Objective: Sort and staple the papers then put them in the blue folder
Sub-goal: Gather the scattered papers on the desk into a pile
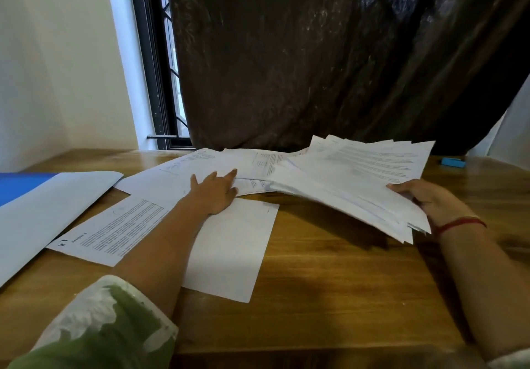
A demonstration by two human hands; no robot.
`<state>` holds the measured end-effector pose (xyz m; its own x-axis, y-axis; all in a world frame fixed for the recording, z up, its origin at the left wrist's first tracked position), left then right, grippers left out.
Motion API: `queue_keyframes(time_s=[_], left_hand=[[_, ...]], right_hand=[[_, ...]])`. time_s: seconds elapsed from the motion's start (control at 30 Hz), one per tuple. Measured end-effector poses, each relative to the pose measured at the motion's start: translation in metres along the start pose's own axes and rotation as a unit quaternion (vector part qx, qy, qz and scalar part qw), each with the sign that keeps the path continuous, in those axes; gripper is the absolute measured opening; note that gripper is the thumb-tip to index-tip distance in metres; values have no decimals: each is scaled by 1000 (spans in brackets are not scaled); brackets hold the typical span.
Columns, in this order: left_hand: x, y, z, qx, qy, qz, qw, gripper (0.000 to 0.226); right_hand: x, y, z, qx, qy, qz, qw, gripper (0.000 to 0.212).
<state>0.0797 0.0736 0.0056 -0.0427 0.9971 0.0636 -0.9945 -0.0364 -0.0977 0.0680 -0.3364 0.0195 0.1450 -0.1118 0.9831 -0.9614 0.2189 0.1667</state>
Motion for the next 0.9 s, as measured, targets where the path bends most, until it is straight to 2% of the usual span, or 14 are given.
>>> queue_keyframes(time_s=[0.07,0.17,0.23,0.33,0.43,0.5,0.57,0.63,0.73,0.8,0.9], left_hand=[[0,1,3,-6,9,13,1000,61],[-1,5,16,-55,-26,22,998,65],[-5,8,21,-76,-47,21,996,57],[-3,7,28,-130,-23,30,991,47],[-2,2,17,-93,4,22,995,49],[1,1,9,-58,76,27,995,50],[3,1,9,-70,116,36,990,57],[1,2,15,-85,100,38,991,61],[-9,7,25,-91,8,24,996,48],[-18,11,33,-121,-67,-8,990,40],[-27,17,41,-158,-93,-36,982,35]], right_hand=[[0,-5,0,3,44,-5,999,14],[-1,-2,1,15,96,-7,995,13],[-2,2,7,18,104,-12,994,8],[-4,3,15,20,106,-13,994,17],[-3,3,16,24,95,-12,995,21],[-4,0,19,18,106,-7,994,23],[-6,-5,23,9,110,-9,994,28],[-7,-6,26,-2,107,-17,994,24],[-5,-1,26,-25,78,-20,996,18],[-6,0,26,-31,59,-19,998,17],[-5,1,26,-20,64,-22,998,19]])
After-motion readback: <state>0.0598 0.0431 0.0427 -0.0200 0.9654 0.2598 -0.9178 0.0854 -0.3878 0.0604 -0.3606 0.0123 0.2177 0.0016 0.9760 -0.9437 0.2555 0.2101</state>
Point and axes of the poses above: each hand's wrist, its own y-axis away from the middle knuckle, its own z-axis out of the back of the hand, x = y × z, the point moved 7 cm from there along -y, towards the middle knuckle, and after that the axes turned 9 degrees about -y, right-handed, at the moved point
